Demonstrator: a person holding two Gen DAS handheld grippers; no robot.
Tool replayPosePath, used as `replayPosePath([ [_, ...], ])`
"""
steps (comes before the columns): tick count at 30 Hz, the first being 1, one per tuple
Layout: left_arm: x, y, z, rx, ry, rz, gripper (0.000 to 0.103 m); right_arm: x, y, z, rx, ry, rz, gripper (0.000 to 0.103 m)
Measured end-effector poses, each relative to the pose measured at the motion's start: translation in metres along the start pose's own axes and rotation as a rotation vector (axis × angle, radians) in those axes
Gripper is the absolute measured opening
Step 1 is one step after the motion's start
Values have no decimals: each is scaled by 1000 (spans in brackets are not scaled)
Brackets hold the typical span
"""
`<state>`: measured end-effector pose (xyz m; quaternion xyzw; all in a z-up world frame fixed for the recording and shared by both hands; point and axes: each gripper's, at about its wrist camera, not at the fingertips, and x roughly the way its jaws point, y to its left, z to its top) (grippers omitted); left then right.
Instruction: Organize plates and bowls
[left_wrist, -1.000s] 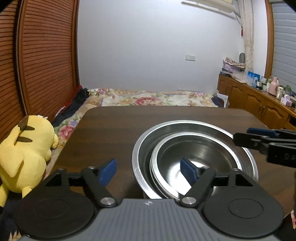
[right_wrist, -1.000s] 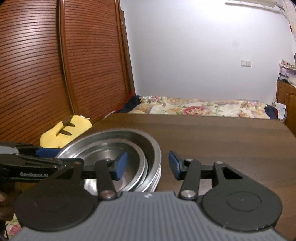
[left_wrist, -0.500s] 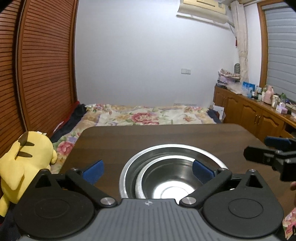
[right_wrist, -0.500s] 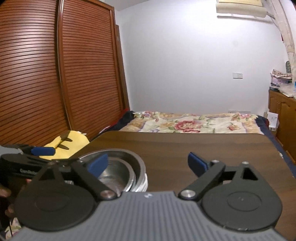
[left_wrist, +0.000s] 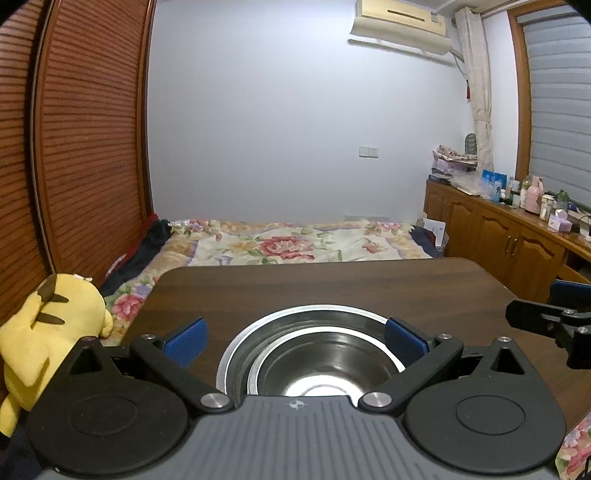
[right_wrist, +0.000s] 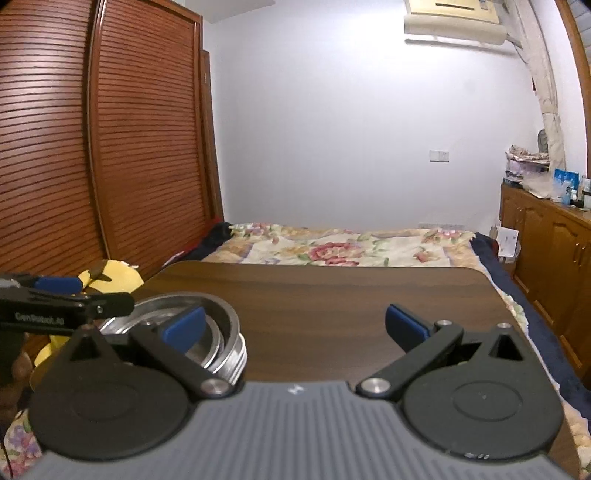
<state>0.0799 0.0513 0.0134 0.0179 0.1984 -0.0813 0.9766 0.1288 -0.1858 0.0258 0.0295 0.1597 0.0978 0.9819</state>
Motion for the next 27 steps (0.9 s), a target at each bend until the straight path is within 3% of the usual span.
replayPosePath([
  [14,-28,-29,-13,49,9,11,103,-22,-8,-3,43,16,-69,103],
  [27,-35,-26,-30,43,45,65,103,-35,-7,-16,52,23,-78,103],
])
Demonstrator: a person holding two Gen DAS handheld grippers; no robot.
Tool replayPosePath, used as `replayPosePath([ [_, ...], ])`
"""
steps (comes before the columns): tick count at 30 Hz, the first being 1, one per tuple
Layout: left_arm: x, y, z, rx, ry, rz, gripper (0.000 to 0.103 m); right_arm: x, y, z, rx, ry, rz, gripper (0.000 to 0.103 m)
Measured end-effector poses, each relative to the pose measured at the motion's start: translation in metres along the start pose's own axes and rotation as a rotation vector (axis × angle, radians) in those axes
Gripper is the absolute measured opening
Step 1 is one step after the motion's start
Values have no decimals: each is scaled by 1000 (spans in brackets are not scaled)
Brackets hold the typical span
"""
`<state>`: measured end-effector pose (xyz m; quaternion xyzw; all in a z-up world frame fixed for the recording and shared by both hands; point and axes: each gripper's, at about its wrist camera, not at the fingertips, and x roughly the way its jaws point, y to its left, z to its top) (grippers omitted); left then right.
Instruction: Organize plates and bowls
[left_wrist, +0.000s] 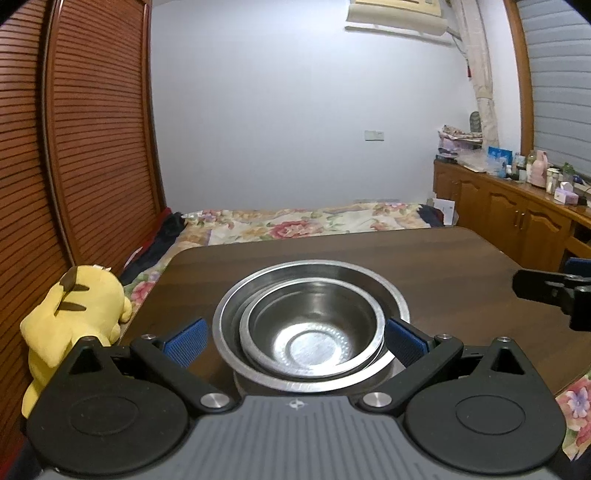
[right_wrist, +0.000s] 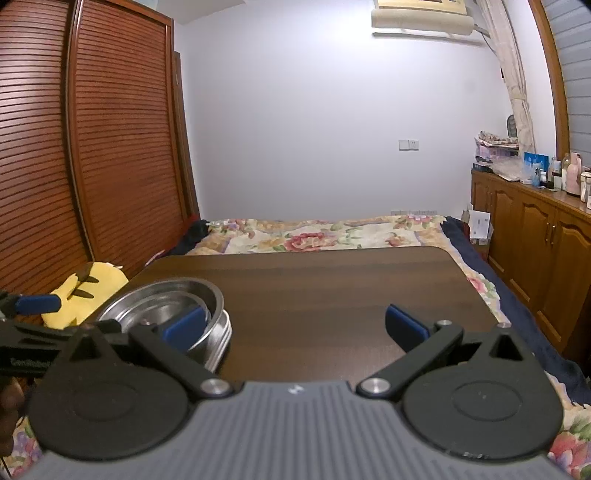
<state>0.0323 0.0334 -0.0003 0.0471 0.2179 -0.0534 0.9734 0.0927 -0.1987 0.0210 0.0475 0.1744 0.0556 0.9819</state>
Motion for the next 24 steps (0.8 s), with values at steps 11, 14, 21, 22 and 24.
replayPosePath([
  [11,5,-2,-20,-15,39,22,103,-1,5,-14,-8,20,-6,103],
  [14,6,-1,-21,-17,40,24,103,1,5,-19,-7,32,-12,103],
  [21,7,1,-21,-22,34,31,103,1,3,-22,5,48,-13,103],
  [22,8,2,-21,-23,33,31,103,1,2,-22,5,46,-13,103],
  [24,7,3,-21,-24,32,31,103,0,2,-22,3,44,-15,103],
])
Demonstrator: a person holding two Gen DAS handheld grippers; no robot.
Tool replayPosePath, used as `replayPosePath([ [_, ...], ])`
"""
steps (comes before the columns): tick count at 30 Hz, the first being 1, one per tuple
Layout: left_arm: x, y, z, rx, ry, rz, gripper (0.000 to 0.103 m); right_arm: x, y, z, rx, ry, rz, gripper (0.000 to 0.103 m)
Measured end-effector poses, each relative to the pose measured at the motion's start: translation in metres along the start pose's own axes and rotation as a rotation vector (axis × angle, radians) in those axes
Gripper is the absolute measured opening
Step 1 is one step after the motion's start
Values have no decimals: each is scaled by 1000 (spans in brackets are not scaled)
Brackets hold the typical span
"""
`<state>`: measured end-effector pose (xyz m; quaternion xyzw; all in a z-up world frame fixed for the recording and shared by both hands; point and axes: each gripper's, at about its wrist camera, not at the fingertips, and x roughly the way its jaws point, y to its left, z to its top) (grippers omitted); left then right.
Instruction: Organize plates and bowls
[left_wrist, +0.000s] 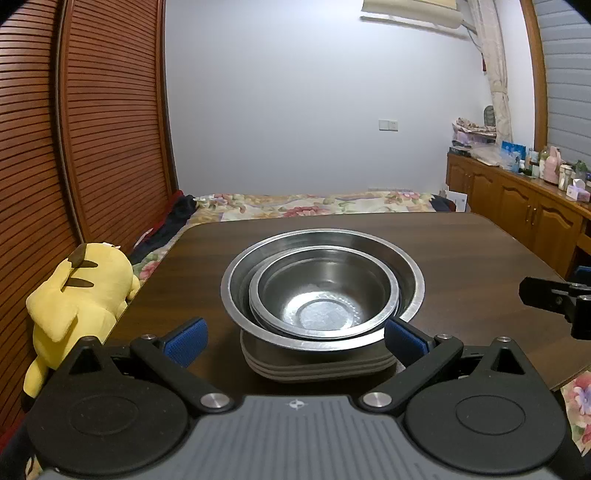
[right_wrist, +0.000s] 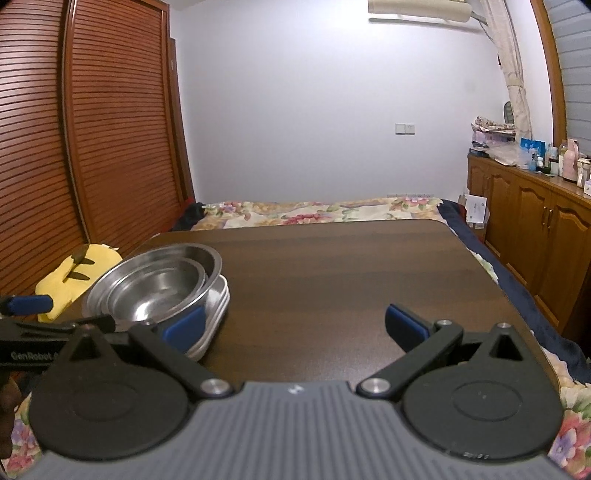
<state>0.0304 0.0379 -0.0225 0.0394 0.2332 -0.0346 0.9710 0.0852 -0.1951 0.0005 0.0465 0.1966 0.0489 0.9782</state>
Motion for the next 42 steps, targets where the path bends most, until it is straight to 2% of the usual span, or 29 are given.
replayPosePath([
  [42,-2,2,4,4,-6,4,103,-1,-5,0,6,1,-6,103],
])
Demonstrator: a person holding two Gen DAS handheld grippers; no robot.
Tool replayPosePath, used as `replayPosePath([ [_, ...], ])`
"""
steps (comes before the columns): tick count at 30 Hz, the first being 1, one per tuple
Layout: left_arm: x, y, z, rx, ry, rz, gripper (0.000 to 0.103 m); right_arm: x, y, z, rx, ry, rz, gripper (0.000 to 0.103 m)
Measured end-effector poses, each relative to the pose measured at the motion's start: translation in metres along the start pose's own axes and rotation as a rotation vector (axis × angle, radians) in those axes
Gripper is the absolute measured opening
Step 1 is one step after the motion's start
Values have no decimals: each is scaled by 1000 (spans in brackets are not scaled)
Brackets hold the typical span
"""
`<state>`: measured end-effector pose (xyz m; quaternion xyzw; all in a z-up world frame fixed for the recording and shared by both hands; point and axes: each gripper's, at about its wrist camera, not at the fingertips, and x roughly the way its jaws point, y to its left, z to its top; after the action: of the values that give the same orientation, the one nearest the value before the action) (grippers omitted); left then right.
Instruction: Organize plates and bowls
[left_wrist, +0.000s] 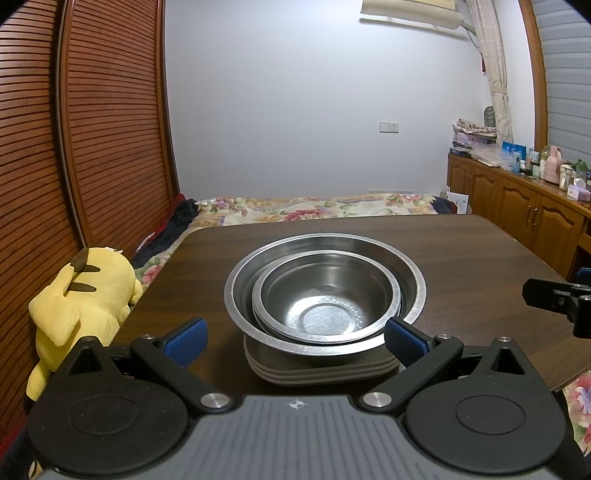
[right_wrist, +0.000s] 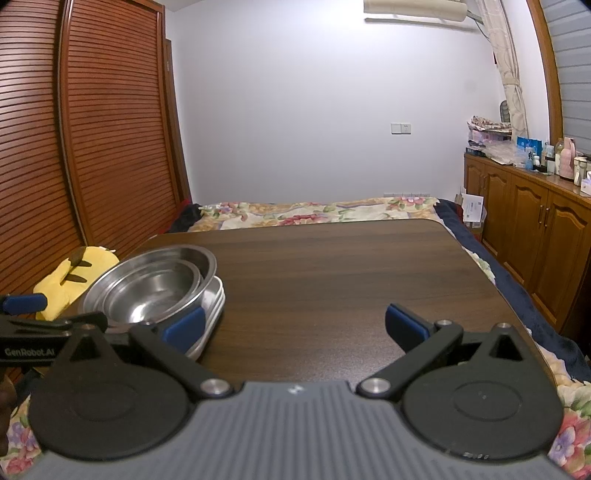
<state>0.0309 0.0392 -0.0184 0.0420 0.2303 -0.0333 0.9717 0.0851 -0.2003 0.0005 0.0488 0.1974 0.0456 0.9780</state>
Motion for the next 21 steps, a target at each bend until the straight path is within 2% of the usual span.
replayPosePath([
  [21,0,0,1,2,-2,0,103,2,-1,0,5,-2,-3,103],
])
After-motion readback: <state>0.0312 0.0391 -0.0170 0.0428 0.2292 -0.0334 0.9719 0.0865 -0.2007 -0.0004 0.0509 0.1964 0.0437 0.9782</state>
